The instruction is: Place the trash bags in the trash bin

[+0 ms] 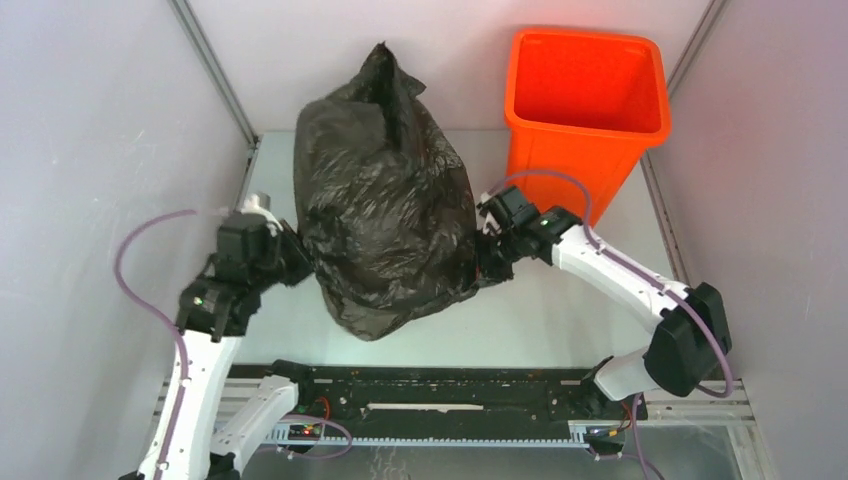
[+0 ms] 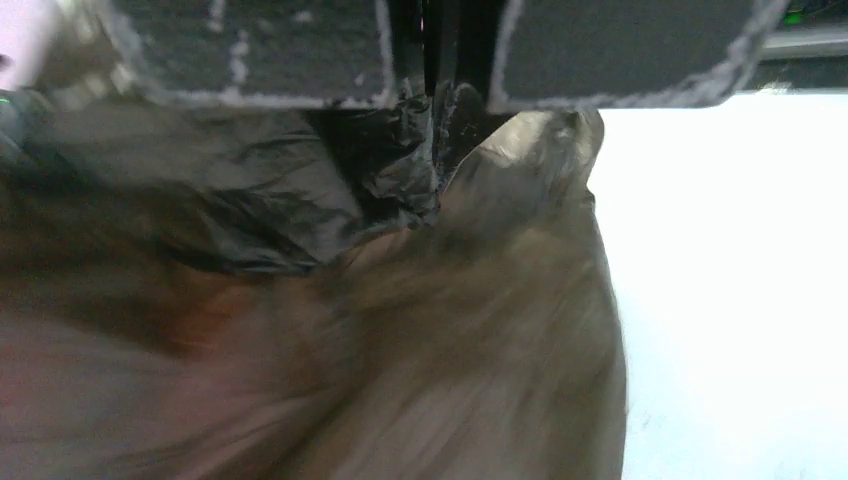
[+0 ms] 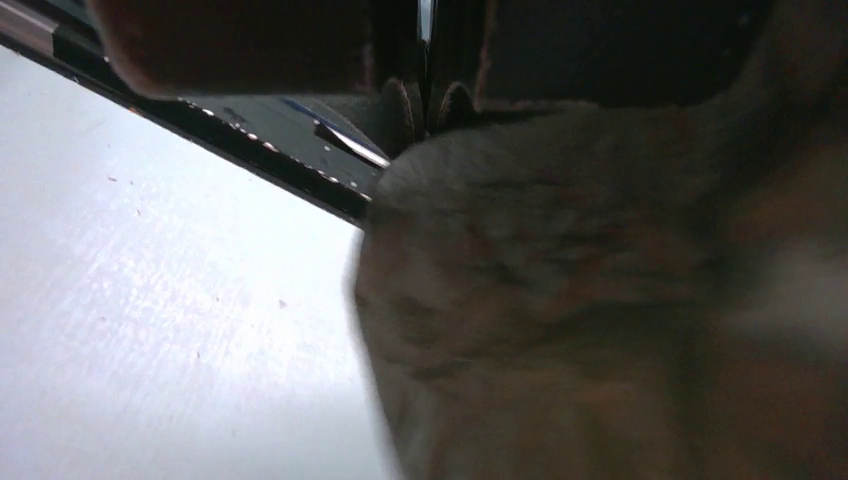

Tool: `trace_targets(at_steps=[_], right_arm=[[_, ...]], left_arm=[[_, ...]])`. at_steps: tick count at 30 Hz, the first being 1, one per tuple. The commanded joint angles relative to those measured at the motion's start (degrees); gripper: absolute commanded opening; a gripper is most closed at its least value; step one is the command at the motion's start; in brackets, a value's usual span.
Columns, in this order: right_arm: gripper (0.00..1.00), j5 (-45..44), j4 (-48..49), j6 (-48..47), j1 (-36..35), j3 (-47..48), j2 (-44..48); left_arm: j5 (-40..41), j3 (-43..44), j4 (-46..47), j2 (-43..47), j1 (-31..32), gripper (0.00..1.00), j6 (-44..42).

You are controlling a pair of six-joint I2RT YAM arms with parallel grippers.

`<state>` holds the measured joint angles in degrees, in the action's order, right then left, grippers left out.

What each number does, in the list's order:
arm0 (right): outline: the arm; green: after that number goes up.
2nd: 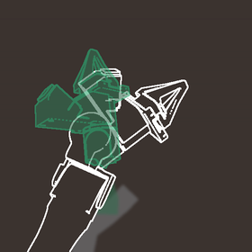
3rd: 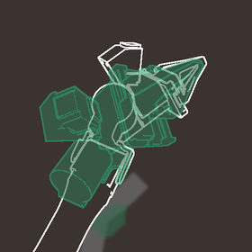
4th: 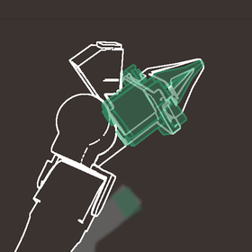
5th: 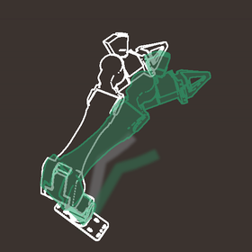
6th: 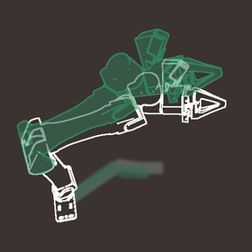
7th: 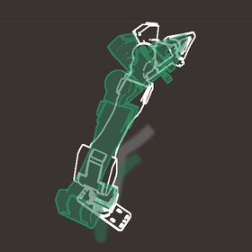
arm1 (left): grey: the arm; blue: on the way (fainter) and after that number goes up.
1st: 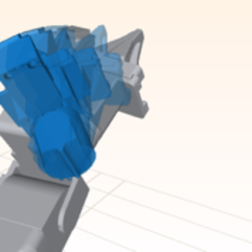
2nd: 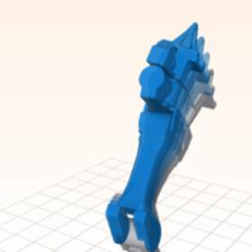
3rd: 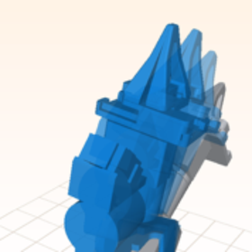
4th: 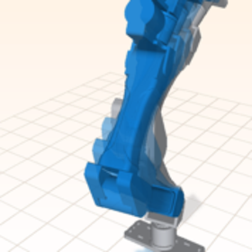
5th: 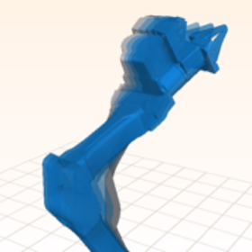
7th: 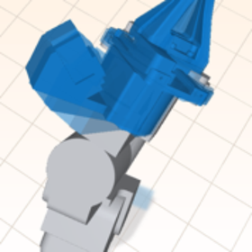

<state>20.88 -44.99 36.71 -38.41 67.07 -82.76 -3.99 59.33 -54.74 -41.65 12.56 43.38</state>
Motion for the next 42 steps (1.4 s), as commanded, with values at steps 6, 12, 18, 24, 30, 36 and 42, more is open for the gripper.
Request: trace_targets(at_steps=[6,12,18,24,30,36,42], right_arm=[[0.0,-1.78,-14.49,-9.35,2.34,59.68,-6.35],[0.0,-5.41,-11.57,-10.47,-1.14,49.38,-2.6],[0.0,-0.04,-2.89,-1.39,1.09,12.09,10.12],[0.0,-1.45,-4.01,-3.98,0.4,16.71,12.48],[0.0,-1.7,-10.65,-5.59,-3.17,34.61,6.04],[0.0,-1.02,-9.98,-1.86,-4.05,38.81,7.85],[0.01,-0.09,-5.04,3.22,-3.37,34.79,11.44]], left_arm=[[-19.88,68.96,18.03,-23.17,-3.06,0.0,2.79],[-11.58,42.36,13.48,-12.24,-3.11,0.0,0.88],[-17.19,2.52,14.5,5.36,-3.94,0.0,11.37],[-23.23,10.71,23.1,2.96,-3.79,0.0,11.73],[-28.0,23.5,31.92,-5.07,-2.63,0.0,15.56],[-29.11,27.55,35.6,-7.12,-2.63,0.0,20.87],[-26.75,27.11,41.9,-7.74,0.42,0.0,28.71]])
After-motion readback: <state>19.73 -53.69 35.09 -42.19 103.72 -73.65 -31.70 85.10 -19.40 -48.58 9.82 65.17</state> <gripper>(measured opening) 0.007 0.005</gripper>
